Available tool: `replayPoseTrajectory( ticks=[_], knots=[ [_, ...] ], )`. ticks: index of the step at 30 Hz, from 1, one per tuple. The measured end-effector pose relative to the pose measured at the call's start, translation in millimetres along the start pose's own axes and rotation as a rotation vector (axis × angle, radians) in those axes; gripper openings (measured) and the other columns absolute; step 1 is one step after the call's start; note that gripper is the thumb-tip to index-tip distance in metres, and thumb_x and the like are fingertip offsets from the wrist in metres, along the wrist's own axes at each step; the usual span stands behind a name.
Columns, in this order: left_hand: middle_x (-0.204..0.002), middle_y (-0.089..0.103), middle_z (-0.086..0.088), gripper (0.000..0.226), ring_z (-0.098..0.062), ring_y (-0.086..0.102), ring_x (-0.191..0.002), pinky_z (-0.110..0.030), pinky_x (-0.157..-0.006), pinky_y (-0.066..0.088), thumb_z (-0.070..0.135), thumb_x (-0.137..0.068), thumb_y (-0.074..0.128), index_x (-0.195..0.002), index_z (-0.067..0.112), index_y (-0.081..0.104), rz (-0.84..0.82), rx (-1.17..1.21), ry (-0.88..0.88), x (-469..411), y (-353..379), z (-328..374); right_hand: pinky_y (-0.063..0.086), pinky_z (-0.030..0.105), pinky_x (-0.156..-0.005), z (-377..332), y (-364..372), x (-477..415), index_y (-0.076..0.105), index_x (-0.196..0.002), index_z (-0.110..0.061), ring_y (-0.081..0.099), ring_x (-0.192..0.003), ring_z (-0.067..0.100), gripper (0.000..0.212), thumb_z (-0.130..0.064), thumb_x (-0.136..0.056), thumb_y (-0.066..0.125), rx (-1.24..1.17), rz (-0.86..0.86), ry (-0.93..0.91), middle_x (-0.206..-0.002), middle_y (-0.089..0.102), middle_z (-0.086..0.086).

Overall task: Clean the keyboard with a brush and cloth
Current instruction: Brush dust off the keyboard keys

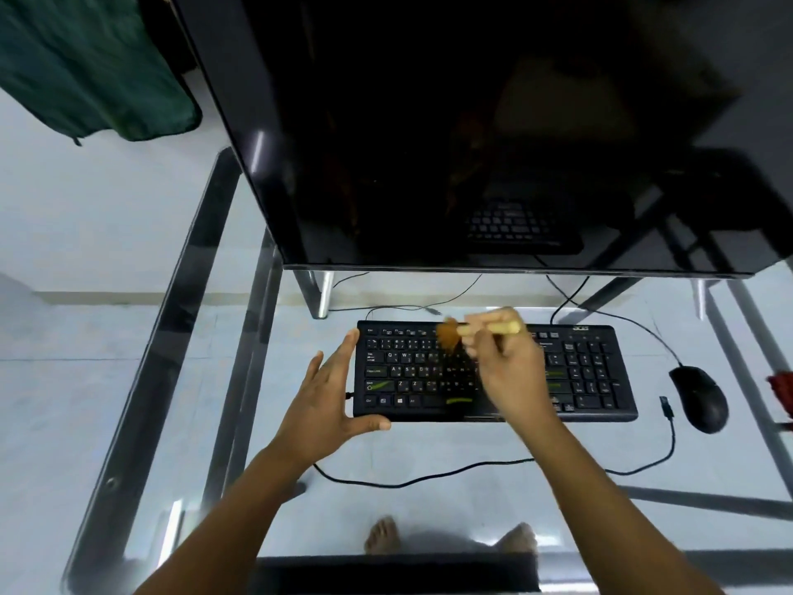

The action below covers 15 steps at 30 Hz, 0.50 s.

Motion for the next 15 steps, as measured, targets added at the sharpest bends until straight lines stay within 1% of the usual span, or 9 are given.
replayPoseTrajectory(
  ticks=[2,4,5,6,8,10,12,13,15],
  knots=[
    [-0.152,0.003,0.022,0.124,0.031,-0.021,-0.121,-0.031,-0.118,-0.004,0.065,-0.064,0.073,-0.154,0.024,-0.002,-0.004,-0.001,-0.004,2,-1,1,0.06,0.035,-0.077,-5,24,-6,0.061,-0.097,-0.008,0.071,-0.083,0.023,0.009,-0.006,-0.096,0.052,-0.153,-0.144,0.088,-0.09,0.072,0.008],
    [-0.154,0.004,0.02,0.123,0.028,-0.016,-0.126,-0.032,-0.12,-0.003,0.068,-0.065,0.071,-0.153,0.024,-0.003,0.003,-0.021,0.017,2,-1,1,0.059,0.036,-0.08,-7,52,-4,0.061,-0.098,-0.007,0.072,-0.084,0.019,0.01,-0.005,-0.096,0.052,-0.052,-0.339,0.103,-0.091,0.073,0.008],
    [-0.155,0.004,0.019,0.123,0.026,-0.015,-0.128,-0.031,-0.12,-0.003,0.069,-0.065,0.07,-0.153,0.025,-0.003,-0.001,-0.028,0.017,1,-1,0,0.059,0.037,-0.08,-8,56,-6,0.06,-0.097,-0.009,0.072,-0.082,0.017,0.009,-0.005,-0.095,0.052,0.022,-0.333,0.053,-0.091,0.073,0.007],
    [-0.156,0.004,0.018,0.124,0.026,-0.014,-0.129,-0.03,-0.119,-0.004,0.069,-0.064,0.07,-0.153,0.025,-0.003,-0.004,-0.03,0.01,1,0,-2,0.058,0.039,-0.08,-15,52,-10,0.059,-0.097,-0.01,0.071,-0.081,0.016,0.008,-0.006,-0.095,0.052,0.081,-0.257,-0.011,-0.09,0.072,0.005],
    [-0.157,0.007,0.016,0.125,0.025,-0.014,-0.13,-0.027,-0.119,-0.006,0.069,-0.064,0.071,-0.153,0.024,-0.004,-0.005,-0.029,0.007,1,0,0,0.058,0.04,-0.079,-24,44,-17,0.057,-0.099,-0.011,0.071,-0.083,0.016,0.006,-0.009,-0.095,0.053,0.012,-0.116,-0.073,-0.09,0.072,0.004],
    [-0.156,0.008,0.016,0.125,0.027,-0.016,-0.127,-0.027,-0.118,-0.005,0.067,-0.064,0.072,-0.153,0.022,-0.002,0.004,-0.021,0.017,1,-1,3,0.059,0.041,-0.08,-27,59,-16,0.058,-0.099,-0.01,0.072,-0.082,0.016,0.006,-0.01,-0.096,0.053,-0.083,-0.229,-0.019,-0.089,0.073,0.005],
    [-0.151,0.007,0.019,0.124,0.03,-0.019,-0.119,-0.027,-0.115,-0.004,0.063,-0.064,0.074,-0.153,0.021,-0.001,0.007,-0.017,0.008,2,-2,4,0.059,0.04,-0.081,-21,79,-11,0.06,-0.093,-0.016,0.072,-0.08,0.015,0.007,-0.012,-0.096,0.054,0.02,-0.422,0.039,-0.086,0.073,0.002],
    [-0.15,0.007,0.02,0.124,0.03,-0.018,-0.119,-0.027,-0.115,-0.004,0.063,-0.064,0.074,-0.153,0.021,-0.001,0.008,-0.018,0.006,2,-2,3,0.059,0.038,-0.08,-19,79,-13,0.058,-0.091,-0.018,0.071,-0.08,0.013,0.01,-0.011,-0.095,0.054,0.075,-0.418,0.019,-0.084,0.073,-0.001],
    [-0.152,0.003,0.022,0.126,0.028,-0.017,-0.124,-0.026,-0.117,-0.005,0.067,-0.062,0.072,-0.154,0.023,-0.003,0.004,-0.014,0.01,1,-2,2,0.056,0.03,-0.077,-27,59,-23,0.055,-0.088,-0.019,0.068,-0.08,0.007,0.012,-0.009,-0.095,0.053,0.126,-0.222,-0.075,-0.082,0.071,-0.008]
  ],
)
Point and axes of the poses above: each hand's wrist, its own x-axis away from the middle knuckle, its own y-axis out of the palm, z = x × y, the point moved 8 cm from there along -x, towards the middle knuckle
